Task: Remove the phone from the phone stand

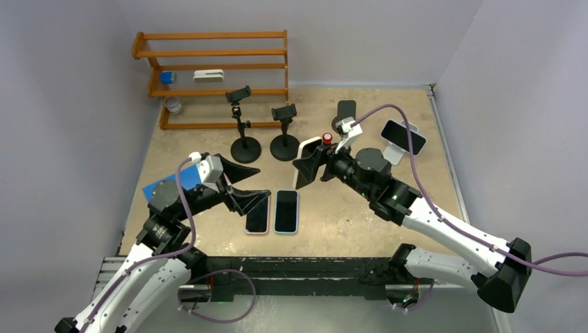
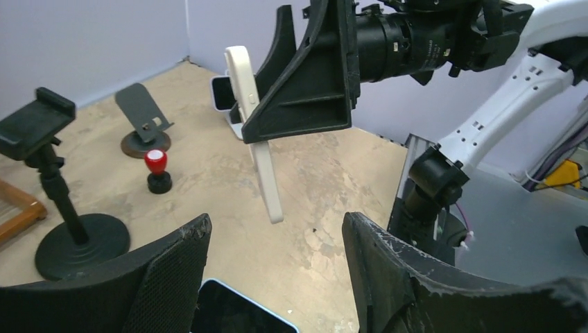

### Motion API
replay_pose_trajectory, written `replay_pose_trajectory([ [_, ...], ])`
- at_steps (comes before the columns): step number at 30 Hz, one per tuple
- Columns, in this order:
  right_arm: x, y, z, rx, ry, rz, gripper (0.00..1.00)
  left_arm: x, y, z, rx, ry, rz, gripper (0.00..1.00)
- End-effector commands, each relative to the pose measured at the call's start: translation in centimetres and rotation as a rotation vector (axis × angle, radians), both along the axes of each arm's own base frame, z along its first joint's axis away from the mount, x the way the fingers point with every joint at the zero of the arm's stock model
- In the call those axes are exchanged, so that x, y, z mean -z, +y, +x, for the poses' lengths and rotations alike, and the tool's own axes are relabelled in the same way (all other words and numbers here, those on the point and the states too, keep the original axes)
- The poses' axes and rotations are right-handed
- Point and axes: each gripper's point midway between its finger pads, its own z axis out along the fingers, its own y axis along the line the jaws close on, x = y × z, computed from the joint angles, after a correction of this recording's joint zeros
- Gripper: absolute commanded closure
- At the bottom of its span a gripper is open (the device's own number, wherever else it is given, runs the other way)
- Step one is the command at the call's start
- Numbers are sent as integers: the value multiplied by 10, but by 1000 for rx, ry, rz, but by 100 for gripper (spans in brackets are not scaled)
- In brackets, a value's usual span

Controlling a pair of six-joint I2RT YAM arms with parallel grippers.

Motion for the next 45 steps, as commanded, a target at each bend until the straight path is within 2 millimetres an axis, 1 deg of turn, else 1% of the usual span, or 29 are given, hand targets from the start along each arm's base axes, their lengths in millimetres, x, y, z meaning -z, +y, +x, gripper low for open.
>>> replay_pose_trajectory([
  [1, -62, 21, -12, -85, -102, 218, 62, -1, -13, -10, 113, -30, 0, 32],
  [4, -58, 29, -13, -107, -77, 235, 62, 5, -15, -4, 99, -14, 11, 31],
  [6, -60, 34, -14, -115, -67, 250, 60, 12, -16, 4, 76, 10, 24, 31],
  [8, -61, 37, -13, -110, -59, 260, 60, 13, -16, 9, 66, 32, 33, 31],
  [13, -67, 49, -13, -105, -51, 275, 60, 15, -19, 4, 96, 33, 30, 31],
  [18, -70, 64, -18, -109, -41, 276, 60, 18, -20, 6, 92, 40, 33, 30],
  [26, -79, 71, -19, -77, -32, 313, 60, 28, -20, 23, 32, 126, 56, 29],
  [32, -87, 76, -22, -77, -29, 324, 60, 29, -20, 27, 13, 144, 60, 34],
  [40, -85, 86, -24, -70, -10, 316, 60, 31, -19, 34, -17, 182, 61, 42],
  [45, -82, 91, -22, -43, 0, 299, 60, 31, -15, 41, -65, 188, 56, 45],
])
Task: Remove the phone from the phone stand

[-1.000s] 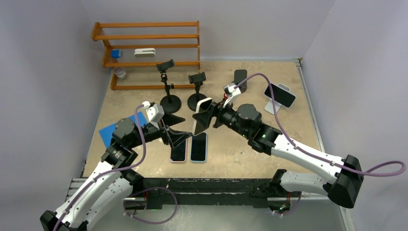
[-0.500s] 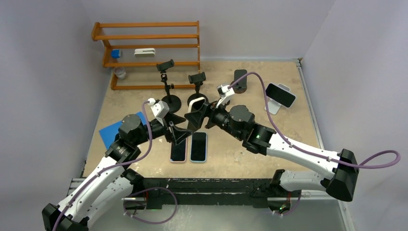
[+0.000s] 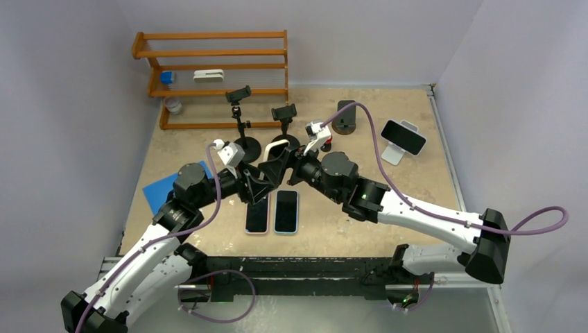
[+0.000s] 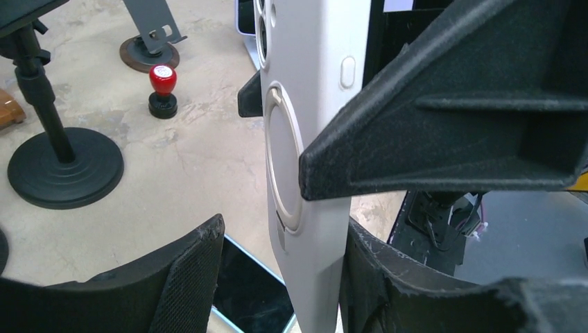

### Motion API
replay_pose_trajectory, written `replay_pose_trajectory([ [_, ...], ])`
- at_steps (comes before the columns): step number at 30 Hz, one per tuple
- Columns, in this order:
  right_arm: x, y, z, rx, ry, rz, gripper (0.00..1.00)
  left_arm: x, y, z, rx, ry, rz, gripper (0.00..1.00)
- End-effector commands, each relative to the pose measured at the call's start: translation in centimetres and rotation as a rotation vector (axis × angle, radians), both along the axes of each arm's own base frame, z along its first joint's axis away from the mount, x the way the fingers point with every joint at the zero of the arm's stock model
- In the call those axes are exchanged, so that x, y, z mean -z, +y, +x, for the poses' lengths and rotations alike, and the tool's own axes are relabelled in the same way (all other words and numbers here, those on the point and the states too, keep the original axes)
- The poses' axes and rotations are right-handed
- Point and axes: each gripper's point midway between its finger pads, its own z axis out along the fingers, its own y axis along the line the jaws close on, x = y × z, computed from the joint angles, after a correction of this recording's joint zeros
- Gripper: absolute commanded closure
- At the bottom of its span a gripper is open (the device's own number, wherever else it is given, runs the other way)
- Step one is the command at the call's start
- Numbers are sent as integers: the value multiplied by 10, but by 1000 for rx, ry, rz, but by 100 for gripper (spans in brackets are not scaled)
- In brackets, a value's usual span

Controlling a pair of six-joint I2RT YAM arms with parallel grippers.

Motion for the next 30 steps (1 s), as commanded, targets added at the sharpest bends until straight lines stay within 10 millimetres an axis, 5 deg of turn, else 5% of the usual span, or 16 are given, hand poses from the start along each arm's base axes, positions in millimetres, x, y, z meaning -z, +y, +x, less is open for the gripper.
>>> replay_pose_trajectory([
  [1, -63, 1, 5, 54, -58, 154, 60, -29, 4, 7, -53, -51, -45, 46],
  [12, -58, 3, 12, 100, -45, 142, 59, -31, 7, 9, -79, -71, -41, 64],
  [20, -56, 7, 12, 97, -40, 140, 58, -34, 6, 5, -55, -89, -44, 92],
  [22, -56, 8, 12, 93, -38, 140, 52, -35, 6, 4, -54, -91, -46, 100],
  [30, -61, 11, 5, 48, -54, 146, 14, -40, 8, 3, -64, -107, -58, 100],
])
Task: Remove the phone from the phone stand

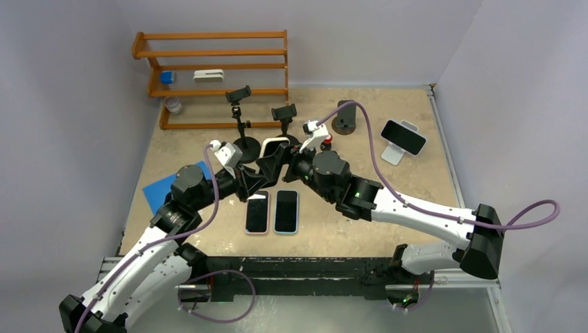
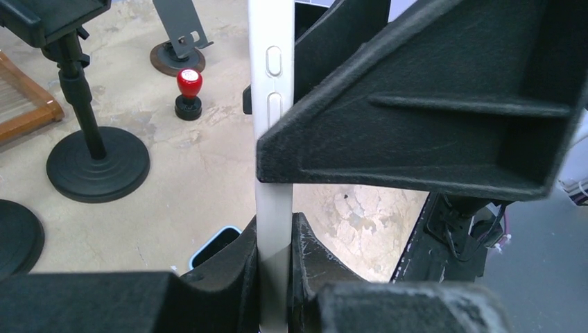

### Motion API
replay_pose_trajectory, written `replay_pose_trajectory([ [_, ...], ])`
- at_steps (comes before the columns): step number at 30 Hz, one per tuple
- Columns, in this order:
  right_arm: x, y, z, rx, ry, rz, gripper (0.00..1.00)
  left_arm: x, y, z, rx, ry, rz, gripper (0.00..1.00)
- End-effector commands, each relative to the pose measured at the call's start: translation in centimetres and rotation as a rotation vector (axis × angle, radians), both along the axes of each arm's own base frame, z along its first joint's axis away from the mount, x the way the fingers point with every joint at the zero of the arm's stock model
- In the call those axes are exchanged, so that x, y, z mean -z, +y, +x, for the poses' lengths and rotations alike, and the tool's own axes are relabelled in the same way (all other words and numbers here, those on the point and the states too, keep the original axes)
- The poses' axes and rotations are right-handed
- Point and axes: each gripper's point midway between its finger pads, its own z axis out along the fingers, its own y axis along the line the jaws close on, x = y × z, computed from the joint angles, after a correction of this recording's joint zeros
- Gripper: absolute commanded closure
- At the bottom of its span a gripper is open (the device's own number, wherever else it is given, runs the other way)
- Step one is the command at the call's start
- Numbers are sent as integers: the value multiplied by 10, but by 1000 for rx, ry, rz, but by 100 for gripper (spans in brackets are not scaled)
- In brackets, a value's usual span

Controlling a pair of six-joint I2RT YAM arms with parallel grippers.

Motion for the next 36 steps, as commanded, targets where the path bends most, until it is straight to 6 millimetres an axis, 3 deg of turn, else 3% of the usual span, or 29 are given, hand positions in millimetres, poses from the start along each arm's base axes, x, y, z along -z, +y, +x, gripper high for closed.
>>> replay_pose_trajectory([
  [1, -69, 6, -10, -55, -90, 172, 12, -40, 0, -5, 9, -90, -71, 100],
  [7, -74, 4, -15, -78, -117, 170, 1, -45, 3, -9, 7, -108, -88, 100],
  [13, -72, -6, -27, -120, -147, 168, 1, -55, 5, -17, 19, -142, -122, 100],
  [21, -83, -38, -64, -245, -362, 214, 1, -69, 0, -43, 131, -193, -188, 100],
  [30, -88, -76, -126, -432, -620, 364, 4, -78, -10, -92, 400, -259, -205, 100],
  [36, -82, -82, -158, -585, -682, 372, 5, -74, -15, -124, 613, -258, -220, 100],
])
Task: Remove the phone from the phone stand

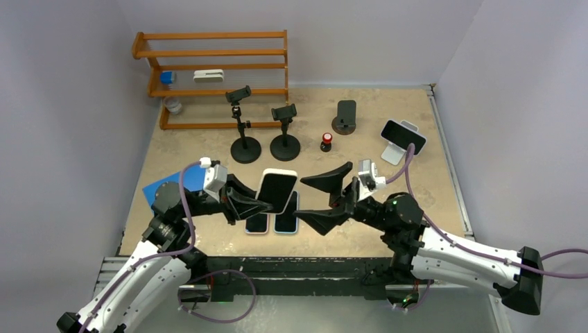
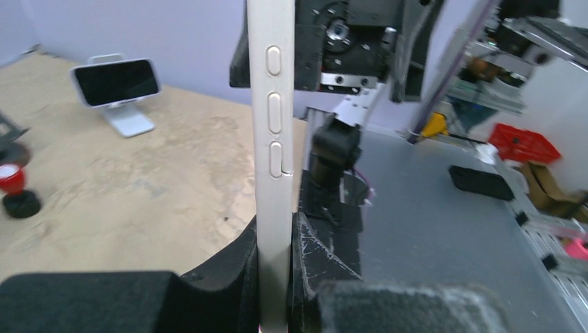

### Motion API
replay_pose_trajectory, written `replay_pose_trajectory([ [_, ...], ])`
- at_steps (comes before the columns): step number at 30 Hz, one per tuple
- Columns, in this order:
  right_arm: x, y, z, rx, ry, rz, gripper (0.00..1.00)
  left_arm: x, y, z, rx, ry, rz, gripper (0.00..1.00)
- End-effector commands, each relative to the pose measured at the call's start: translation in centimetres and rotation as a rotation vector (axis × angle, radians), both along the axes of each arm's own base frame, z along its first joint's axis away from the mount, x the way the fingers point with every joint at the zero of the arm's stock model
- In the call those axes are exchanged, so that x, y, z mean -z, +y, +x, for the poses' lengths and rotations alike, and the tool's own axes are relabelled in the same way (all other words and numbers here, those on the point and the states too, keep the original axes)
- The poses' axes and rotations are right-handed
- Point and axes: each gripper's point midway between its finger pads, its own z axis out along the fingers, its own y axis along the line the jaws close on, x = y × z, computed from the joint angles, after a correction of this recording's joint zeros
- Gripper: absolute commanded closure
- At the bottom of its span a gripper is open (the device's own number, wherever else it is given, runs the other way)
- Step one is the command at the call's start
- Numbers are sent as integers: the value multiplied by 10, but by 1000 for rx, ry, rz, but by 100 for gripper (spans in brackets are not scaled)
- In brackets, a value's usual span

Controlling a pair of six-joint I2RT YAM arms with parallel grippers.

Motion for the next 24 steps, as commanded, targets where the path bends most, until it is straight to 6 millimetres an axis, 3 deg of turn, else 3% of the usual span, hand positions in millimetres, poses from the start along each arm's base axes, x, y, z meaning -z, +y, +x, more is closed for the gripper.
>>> replay_pose_trajectory([
  [1, -33, -10, -35, -133, -167, 103, 6, -25, -2, -37, 214, -131, -68, 100],
  [6, -30, -8, -38, -156, -167, 116, 11, -21, -2, -45, 268, -138, -73, 100],
  [24, -30, 20, -41, -270, -110, 170, 32, -18, -2, -44, 266, -148, -64, 100],
])
